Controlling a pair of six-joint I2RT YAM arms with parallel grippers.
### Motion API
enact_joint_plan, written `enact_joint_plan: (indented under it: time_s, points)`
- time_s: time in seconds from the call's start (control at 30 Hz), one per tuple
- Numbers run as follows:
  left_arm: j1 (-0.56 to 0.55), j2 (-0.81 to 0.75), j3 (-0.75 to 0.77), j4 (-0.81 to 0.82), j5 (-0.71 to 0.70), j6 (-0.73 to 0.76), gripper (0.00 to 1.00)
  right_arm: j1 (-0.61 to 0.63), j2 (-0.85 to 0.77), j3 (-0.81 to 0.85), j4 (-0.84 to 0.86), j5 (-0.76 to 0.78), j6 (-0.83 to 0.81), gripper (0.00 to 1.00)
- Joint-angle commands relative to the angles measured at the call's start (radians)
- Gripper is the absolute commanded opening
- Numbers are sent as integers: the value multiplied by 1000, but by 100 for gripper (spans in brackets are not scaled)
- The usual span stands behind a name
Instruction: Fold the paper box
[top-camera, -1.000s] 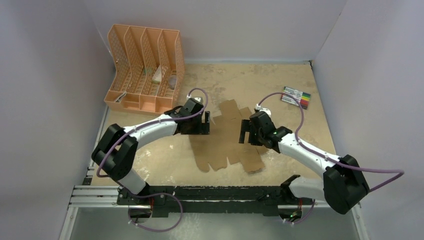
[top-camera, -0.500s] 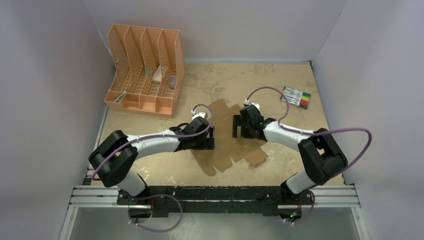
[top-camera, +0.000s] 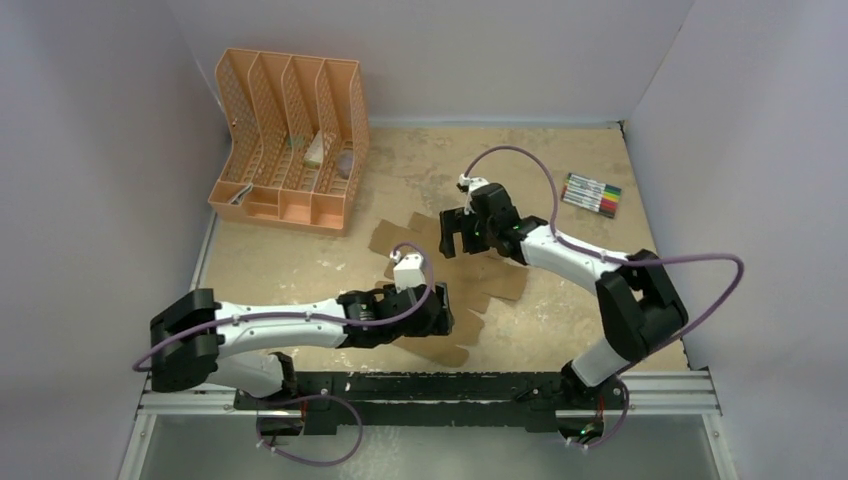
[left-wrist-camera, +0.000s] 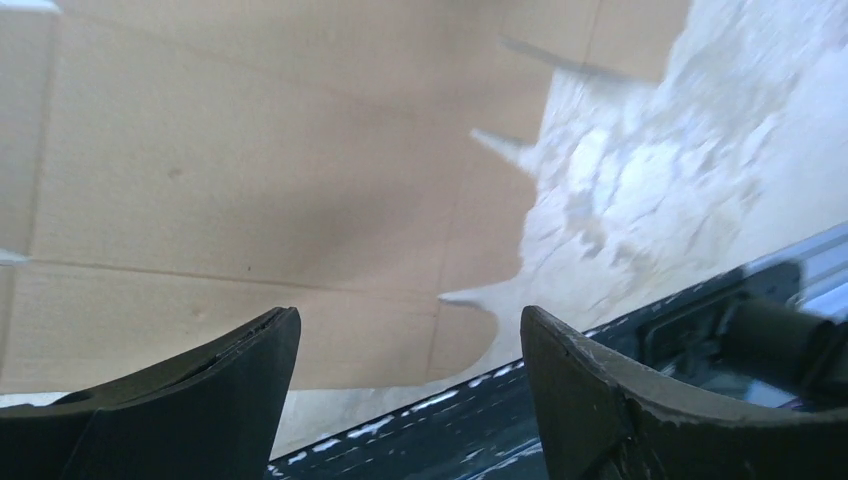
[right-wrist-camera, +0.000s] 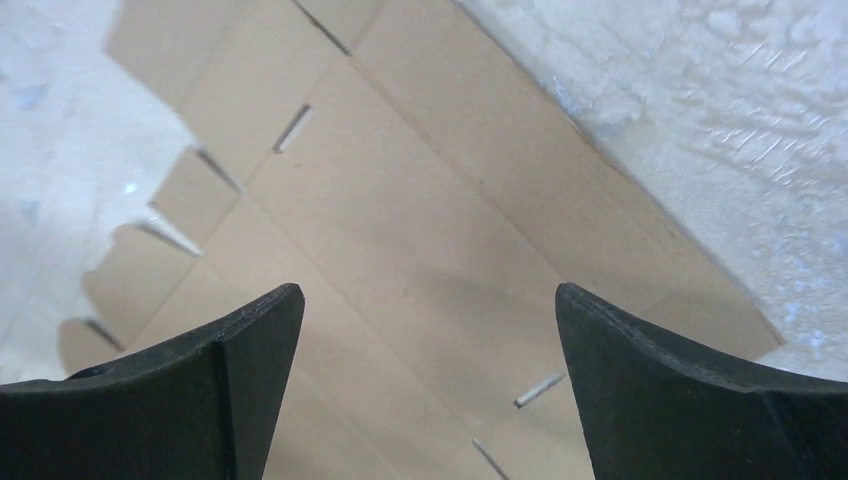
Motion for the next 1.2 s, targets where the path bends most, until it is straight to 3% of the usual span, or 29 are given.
enact_joint_plan:
  time_s: [0.0, 0.1, 0.27, 0.47, 0.73, 1.03, 1.17]
  points:
    - [3, -121, 92, -122, -234, -62, 83, -39, -147, 26, -39, -82, -64, 99]
    - [98, -190, 129, -221, -280, 32, 87, -114, -220, -18, -41, -104, -39, 99]
    - [445, -235, 153, -219, -72, 305, 89, -237, -238, -55, -50, -162, -3, 99]
    - [673, -77, 243, -200, 109, 545, 92, -292, -251, -114, -61, -142, 49, 99]
    - [754, 138, 336, -168, 294, 653, 88, -296, -222, -206, 9, -111, 120, 93]
    - [756, 153, 250, -154, 337, 693, 87, -327, -108, -210, 119, -161, 113, 76]
    - [756, 150, 188, -120, 427, 649, 86, -356, -42, -176, 119, -198, 92, 66]
